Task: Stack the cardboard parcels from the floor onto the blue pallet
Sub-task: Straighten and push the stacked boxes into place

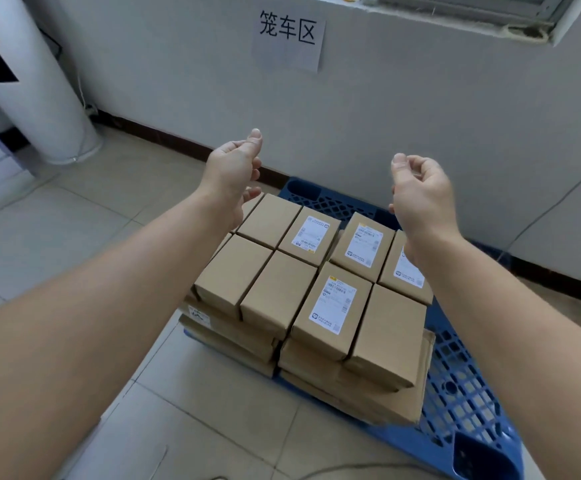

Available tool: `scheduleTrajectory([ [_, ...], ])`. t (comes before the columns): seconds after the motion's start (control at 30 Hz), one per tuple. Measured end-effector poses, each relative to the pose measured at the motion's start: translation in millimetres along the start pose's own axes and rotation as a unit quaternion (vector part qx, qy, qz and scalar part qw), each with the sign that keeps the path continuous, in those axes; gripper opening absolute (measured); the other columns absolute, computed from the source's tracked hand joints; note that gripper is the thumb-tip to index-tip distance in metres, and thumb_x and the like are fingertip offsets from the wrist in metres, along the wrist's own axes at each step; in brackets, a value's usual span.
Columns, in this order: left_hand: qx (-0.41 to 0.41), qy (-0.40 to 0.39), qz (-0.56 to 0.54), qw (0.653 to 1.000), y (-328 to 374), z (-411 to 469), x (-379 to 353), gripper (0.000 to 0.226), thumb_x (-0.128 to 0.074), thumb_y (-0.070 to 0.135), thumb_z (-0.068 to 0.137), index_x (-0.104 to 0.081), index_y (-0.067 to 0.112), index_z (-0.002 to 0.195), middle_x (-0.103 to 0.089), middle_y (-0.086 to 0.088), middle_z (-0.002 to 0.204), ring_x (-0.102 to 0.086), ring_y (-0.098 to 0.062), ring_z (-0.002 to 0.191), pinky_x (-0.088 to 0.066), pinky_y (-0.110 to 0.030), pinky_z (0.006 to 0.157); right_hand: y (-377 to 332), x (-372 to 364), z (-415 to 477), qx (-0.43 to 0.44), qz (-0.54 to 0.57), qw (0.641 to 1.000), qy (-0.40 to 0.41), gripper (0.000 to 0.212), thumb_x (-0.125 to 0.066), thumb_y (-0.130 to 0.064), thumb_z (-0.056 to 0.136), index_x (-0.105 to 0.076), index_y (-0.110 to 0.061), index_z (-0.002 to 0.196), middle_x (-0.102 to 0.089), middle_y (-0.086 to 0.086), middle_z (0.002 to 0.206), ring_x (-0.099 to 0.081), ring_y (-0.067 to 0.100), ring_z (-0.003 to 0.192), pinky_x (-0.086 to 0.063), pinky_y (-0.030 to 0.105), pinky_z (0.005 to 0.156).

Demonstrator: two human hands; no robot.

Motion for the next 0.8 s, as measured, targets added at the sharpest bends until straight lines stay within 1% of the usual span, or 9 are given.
scheduleTrajectory([
  [0.13, 0.023, 0.012, 0.007, 1.0, -24, -2, 11, 0.023, -0.054, 0.043, 0.093, -0.056, 0.02, 0.098, -0.055, 0.001, 0.092, -0.053, -0.017, 0.09, -0.049, -0.037, 0.09, 21, -15, -14, -0.016, -0.015, 1.0, -0.016, 0.042, -0.045, -0.041, 0.096, -0.047, -0.017, 0.131, -0.05, -0.017, 0.095, -0.052, 0.007, 0.097, -0.049, 0.033, 0.092],
  [0.2, 0.038, 0.019, 0.012, 0.999, -41, -1, 19, 0.02, -0.054, 0.043, 0.093, -0.055, 0.023, 0.089, -0.055, 0.001, 0.092, -0.053, -0.017, 0.09, -0.049, -0.037, 0.091, 36, -23, -22, -0.027, -0.024, 0.999, -0.022, 0.042, -0.045, -0.041, 0.096, -0.047, -0.018, 0.13, -0.051, -0.018, 0.093, -0.054, 0.004, 0.089, -0.05, 0.028, 0.081],
  [0.27, 0.054, 0.027, 0.014, 0.998, -60, 2, 28, 0.02, -0.055, 0.044, 0.092, -0.055, 0.025, 0.085, -0.056, -0.001, 0.095, -0.053, -0.017, 0.091, -0.049, -0.037, 0.09, 53, -33, -30, -0.036, -0.034, 0.998, -0.032, 0.041, -0.045, -0.04, 0.096, -0.048, -0.017, 0.129, -0.051, -0.017, 0.09, -0.052, 0.001, 0.078, -0.044, 0.019, 0.068],
  [0.3, 0.061, 0.028, 0.016, 0.998, -69, 4, 33, 0.021, -0.055, 0.044, 0.092, -0.055, 0.025, 0.085, -0.056, -0.001, 0.096, -0.054, -0.018, 0.092, -0.049, -0.037, 0.089, 62, -39, -35, -0.039, -0.039, 0.998, -0.038, 0.04, -0.045, -0.041, 0.096, -0.048, -0.017, 0.128, -0.052, -0.017, 0.089, -0.051, 0.0, 0.078, -0.042, 0.018, 0.067],
  [0.37, 0.076, 0.031, 0.02, 0.996, -90, 9, 45, 0.02, -0.054, 0.044, 0.092, -0.055, 0.026, 0.086, -0.056, -0.001, 0.098, -0.054, -0.018, 0.097, -0.049, -0.038, 0.091, 82, -53, -45, -0.046, -0.055, 0.996, -0.054, 0.039, -0.044, -0.042, 0.096, -0.05, -0.018, 0.126, -0.054, -0.018, 0.093, -0.051, -0.001, 0.085, -0.041, 0.02, 0.075],
  [0.47, 0.094, 0.037, 0.035, 0.994, -124, 16, 66, 0.018, -0.053, 0.045, 0.093, -0.054, 0.027, 0.087, -0.055, 0.0, 0.097, -0.054, -0.019, 0.1, -0.048, -0.039, 0.092, 117, -76, -59, -0.053, -0.08, 0.992, -0.078, 0.043, -0.045, -0.044, 0.095, -0.049, -0.019, 0.129, -0.056, -0.012, 0.109, -0.053, 0.006, 0.101, -0.043, 0.028, 0.089],
  [0.6, 0.113, 0.057, 0.055, 0.99, -176, 24, 97, 0.02, -0.052, 0.044, 0.093, -0.053, 0.028, 0.082, -0.053, -0.002, 0.101, -0.052, -0.018, 0.097, -0.047, -0.039, 0.094, 170, -100, -73, -0.074, -0.094, 0.987, -0.106, 0.043, -0.046, -0.046, 0.094, -0.049, -0.019, 0.128, -0.057, -0.01, 0.109, -0.053, 0.006, 0.101, -0.041, 0.025, 0.086],
  [0.7, 0.127, 0.082, 0.058, 0.987, -214, 30, 118, 0.017, -0.052, 0.043, 0.094, -0.054, 0.027, 0.086, -0.054, -0.004, 0.105, -0.053, -0.019, 0.099, -0.047, -0.039, 0.094, 205, -112, -83, -0.077, -0.119, 0.983, -0.12, 0.045, -0.048, -0.045, 0.093, -0.05, -0.018, 0.129, -0.058, -0.006, 0.113, -0.054, 0.01, 0.105, -0.042, 0.026, 0.089],
  [0.8, 0.138, 0.099, 0.061, 0.984, -253, 37, 136, 0.019, -0.053, 0.041, 0.094, -0.056, 0.024, 0.087, -0.055, -0.003, 0.099, -0.053, -0.02, 0.096, -0.047, -0.037, 0.09, 238, -124, -94, -0.058, -0.138, 0.978, -0.146, 0.046, -0.051, -0.044, 0.092, -0.049, -0.019, 0.13, -0.058, -0.005, 0.12, -0.053, 0.01, 0.111, -0.042, 0.026, 0.091],
])
Point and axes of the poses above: each hand's wrist, its own z-axis towards the middle knuckle, its own x-axis out of the back of the hand, y = z × x, the point moved 1 cm from there along z, towards the middle knuckle
